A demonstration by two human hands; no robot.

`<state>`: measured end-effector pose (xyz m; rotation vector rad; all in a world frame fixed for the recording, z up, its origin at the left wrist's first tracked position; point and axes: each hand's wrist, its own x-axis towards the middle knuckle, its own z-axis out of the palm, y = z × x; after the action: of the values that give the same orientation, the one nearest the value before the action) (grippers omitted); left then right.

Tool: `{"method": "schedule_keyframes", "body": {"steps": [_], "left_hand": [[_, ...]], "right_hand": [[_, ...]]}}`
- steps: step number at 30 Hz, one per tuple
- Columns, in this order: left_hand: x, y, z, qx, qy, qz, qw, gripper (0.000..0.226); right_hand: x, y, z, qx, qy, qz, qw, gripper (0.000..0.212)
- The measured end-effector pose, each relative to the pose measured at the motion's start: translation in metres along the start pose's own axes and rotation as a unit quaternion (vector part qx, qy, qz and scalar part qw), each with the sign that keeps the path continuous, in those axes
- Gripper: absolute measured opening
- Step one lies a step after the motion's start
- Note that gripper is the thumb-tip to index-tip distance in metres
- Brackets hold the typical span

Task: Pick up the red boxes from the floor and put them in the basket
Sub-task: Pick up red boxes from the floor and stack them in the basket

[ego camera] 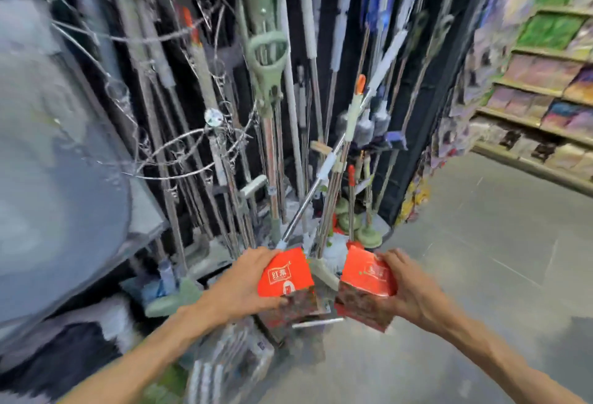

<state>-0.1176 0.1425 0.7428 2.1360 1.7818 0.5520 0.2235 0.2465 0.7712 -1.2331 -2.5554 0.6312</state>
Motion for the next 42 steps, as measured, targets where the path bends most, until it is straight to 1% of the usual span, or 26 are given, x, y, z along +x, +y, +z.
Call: {"method": "schedule_keyframes", "body": {"steps": [3, 6, 8, 12, 17, 20, 23, 27, 31, 34, 36, 39, 42], "left_hand": [[-0.027, 0.023, -0.058, 0.002, 0.033, -0.052, 0.998, 0.094], [-0.07, 0.041, -0.099, 0.015, 0.085, -0.103, 0.991, 0.089], [-0.107, 0.051, -0.118, 0.025, 0.115, -0.155, 0.981, 0.089], [-0.201, 0.075, -0.147, 0.049, 0.17, -0.255, 0.951, 0.089], [-0.346, 0.117, -0.169, 0.062, 0.23, -0.375, 0.896, 0.086], [-0.448, 0.146, -0.171, 0.076, 0.267, -0.443, 0.852, 0.089], [-0.552, 0.182, -0.167, 0.089, 0.313, -0.509, 0.797, 0.093], [-0.687, 0.238, -0.152, 0.095, 0.365, -0.575, 0.726, 0.089], [-0.827, 0.293, -0.137, 0.109, 0.383, -0.641, 0.656, 0.096], [-0.925, 0.338, -0.127, 0.118, 0.396, -0.681, 0.605, 0.093], [-0.981, 0.366, -0.125, 0.124, 0.412, -0.701, 0.569, 0.092], [-1.058, 0.395, -0.127, 0.122, 0.424, -0.727, 0.526, 0.085], [-1.134, 0.408, -0.127, 0.135, 0.43, -0.749, 0.486, 0.088]], "right_hand": [[0.018, -0.041, -0.034, -0.01, -0.005, -0.037, 0.999, 0.091], [0.037, -0.084, -0.052, -0.008, -0.012, -0.108, 0.994, 0.091], [0.048, -0.116, -0.054, 0.008, -0.03, -0.152, 0.988, 0.094], [0.052, -0.195, -0.034, 0.035, -0.085, -0.245, 0.965, 0.094], [0.02, -0.314, 0.014, 0.062, -0.149, -0.349, 0.923, 0.091], [-0.02, -0.395, 0.044, 0.06, -0.189, -0.419, 0.886, 0.089], [-0.074, -0.478, 0.077, 0.053, -0.235, -0.481, 0.843, 0.078], [-0.161, -0.59, 0.13, 0.042, -0.274, -0.547, 0.79, 0.085], [-0.263, -0.696, 0.185, 0.073, -0.321, -0.594, 0.734, 0.094], [-0.349, -0.772, 0.215, 0.079, -0.334, -0.643, 0.685, 0.083], [-0.403, -0.82, 0.234, 0.103, -0.352, -0.657, 0.658, 0.078], [-0.474, -0.887, 0.265, 0.11, -0.366, -0.682, 0.623, 0.086], [-0.536, -0.955, 0.295, 0.119, -0.382, -0.708, 0.581, 0.084]]}}
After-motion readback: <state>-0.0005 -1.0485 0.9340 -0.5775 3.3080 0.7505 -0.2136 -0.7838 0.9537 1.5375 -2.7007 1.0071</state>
